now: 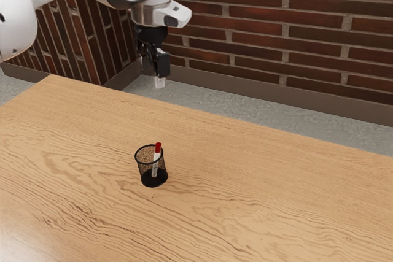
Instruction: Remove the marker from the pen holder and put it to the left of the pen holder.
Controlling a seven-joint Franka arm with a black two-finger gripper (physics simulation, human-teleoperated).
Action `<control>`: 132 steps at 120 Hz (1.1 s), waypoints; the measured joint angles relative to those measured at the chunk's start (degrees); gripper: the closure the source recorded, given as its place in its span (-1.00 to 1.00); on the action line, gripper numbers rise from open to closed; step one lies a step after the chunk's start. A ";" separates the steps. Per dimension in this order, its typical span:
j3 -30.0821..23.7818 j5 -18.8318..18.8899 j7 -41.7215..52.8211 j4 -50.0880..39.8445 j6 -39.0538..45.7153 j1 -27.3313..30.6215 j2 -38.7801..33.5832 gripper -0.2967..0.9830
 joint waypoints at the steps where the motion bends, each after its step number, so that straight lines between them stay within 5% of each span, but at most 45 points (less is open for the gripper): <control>1: 0.00 0.01 0.12 0.01 0.11 -0.03 0.04 -0.54; 24: 0.31 0.03 2.41 -0.52 1.73 -0.83 4.71 -0.54; 41: 7.24 -0.16 3.64 -0.70 2.25 -6.31 11.08 -0.54; 66: 8.71 -0.66 4.71 -1.31 2.61 -5.99 16.08 -0.52; 132: 8.79 -0.55 6.27 -2.13 2.91 -4.66 19.87 -0.01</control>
